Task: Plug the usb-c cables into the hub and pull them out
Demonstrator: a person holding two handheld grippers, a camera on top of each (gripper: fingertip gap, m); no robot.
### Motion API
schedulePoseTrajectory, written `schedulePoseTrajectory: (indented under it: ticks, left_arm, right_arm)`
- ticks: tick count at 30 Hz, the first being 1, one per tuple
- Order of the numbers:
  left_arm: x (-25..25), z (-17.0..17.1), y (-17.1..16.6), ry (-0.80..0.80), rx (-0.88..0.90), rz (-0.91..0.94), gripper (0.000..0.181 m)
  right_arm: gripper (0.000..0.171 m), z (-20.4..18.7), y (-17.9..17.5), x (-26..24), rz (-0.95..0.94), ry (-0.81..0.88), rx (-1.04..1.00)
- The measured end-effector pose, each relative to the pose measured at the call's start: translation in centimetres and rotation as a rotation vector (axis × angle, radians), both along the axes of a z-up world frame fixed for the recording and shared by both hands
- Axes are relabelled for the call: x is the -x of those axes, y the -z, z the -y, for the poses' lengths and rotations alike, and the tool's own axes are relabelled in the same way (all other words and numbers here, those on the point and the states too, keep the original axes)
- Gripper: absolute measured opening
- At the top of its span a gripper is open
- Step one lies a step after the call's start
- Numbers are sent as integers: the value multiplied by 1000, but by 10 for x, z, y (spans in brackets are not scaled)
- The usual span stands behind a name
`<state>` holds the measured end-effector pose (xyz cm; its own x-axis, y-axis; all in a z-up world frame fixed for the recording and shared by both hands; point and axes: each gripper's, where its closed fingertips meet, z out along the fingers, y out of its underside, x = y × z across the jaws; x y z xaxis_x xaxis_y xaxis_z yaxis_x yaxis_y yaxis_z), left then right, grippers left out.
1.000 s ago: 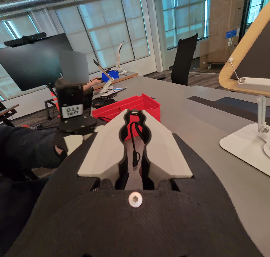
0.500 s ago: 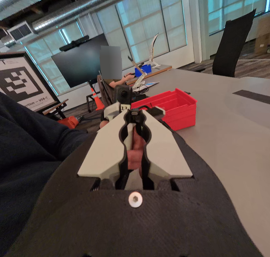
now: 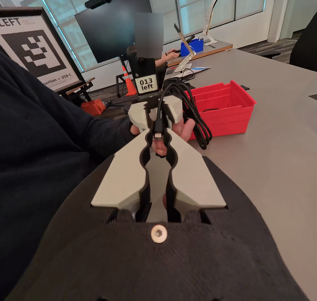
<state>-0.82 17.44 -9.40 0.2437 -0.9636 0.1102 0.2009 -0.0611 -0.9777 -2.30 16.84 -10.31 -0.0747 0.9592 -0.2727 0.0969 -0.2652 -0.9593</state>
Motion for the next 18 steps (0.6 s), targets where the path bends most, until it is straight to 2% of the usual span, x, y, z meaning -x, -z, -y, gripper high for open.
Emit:
schedulePoseTrajectory:
  ticks: [8, 11, 18]
  left_arm:
    - [1, 13, 10, 52, -85, -137, 18]
    - [2, 12, 17, 63, -83, -170, 12]
    - [1, 13, 28, 93, -33, -207, 13]
  right_arm:
    - [10, 6, 10, 1, 35, -69, 1]
    - [10, 7, 17, 1, 62, -91, 2]
    - [10, 8, 28, 0, 137, -90, -84]
